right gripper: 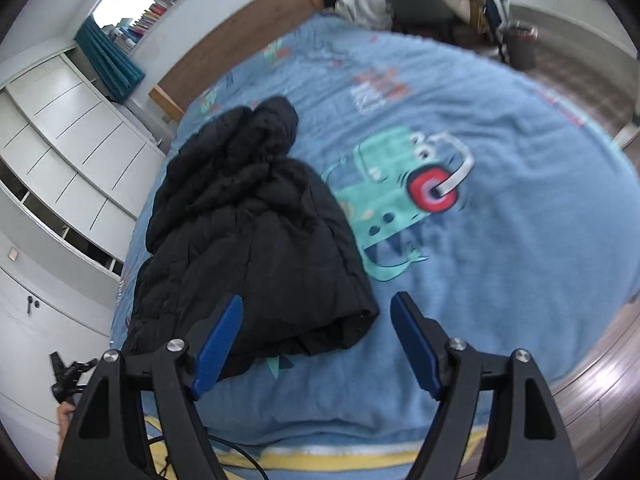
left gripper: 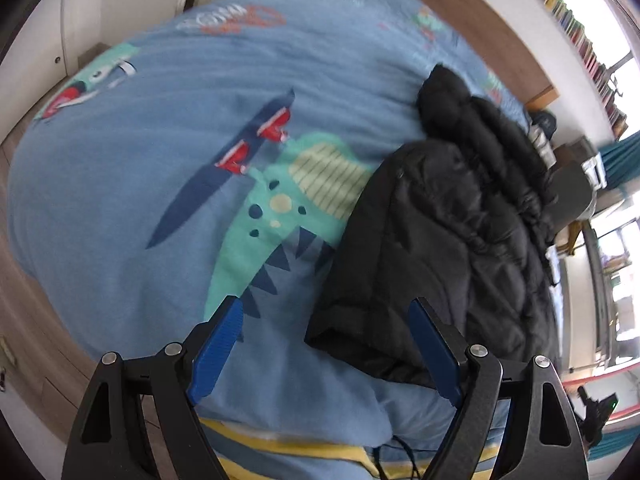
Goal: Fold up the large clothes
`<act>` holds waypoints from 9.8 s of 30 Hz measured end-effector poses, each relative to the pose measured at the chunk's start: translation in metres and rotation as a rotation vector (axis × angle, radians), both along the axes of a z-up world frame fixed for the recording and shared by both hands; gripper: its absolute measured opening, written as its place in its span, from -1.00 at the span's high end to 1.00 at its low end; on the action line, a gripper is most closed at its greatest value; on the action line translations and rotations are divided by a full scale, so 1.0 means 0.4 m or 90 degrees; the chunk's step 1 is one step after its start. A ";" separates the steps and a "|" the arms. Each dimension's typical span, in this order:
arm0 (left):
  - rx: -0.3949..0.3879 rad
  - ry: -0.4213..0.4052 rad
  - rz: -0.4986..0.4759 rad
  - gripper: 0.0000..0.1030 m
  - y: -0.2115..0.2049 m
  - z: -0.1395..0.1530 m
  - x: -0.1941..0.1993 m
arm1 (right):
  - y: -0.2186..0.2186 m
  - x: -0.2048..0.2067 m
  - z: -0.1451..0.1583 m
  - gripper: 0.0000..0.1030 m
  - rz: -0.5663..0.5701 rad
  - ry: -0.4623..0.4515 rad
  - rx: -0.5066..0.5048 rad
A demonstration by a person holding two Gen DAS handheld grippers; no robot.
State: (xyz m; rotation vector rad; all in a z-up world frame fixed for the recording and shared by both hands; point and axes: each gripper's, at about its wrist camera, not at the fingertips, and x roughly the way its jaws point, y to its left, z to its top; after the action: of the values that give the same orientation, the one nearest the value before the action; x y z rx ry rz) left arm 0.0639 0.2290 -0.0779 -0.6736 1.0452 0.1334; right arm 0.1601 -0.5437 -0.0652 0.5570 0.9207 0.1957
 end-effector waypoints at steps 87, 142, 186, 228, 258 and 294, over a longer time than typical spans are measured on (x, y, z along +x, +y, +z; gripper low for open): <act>-0.072 -0.210 -0.020 0.72 -0.083 0.024 1.311 | 0.203 1.433 -0.150 0.79 -0.167 -0.043 0.216; 0.191 -0.093 -0.201 -0.99 -0.475 -0.021 1.641 | 0.749 1.688 -0.117 -0.80 0.138 -0.077 -0.189; 0.292 -0.171 -0.066 -0.99 -0.221 0.133 1.063 | 0.395 1.168 0.058 -0.81 0.035 -0.095 -0.229; 0.367 -0.171 -0.150 -0.99 -0.364 0.024 1.056 | 0.427 1.132 -0.098 -0.92 0.084 -0.080 -0.186; 0.344 -0.180 -0.173 -0.99 -0.340 0.022 1.018 | 0.387 1.111 -0.106 -1.00 0.089 -0.035 -0.186; -0.113 -0.165 -0.074 -0.99 -0.008 -0.067 1.056 | 0.202 1.246 -0.236 -1.00 0.067 0.123 0.153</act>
State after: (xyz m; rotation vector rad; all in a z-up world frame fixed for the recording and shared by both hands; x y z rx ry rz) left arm 0.4863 0.2256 -0.1045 -0.7664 0.8501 -0.1469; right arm 0.6587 -0.4627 -0.1598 0.7589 1.1231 0.3553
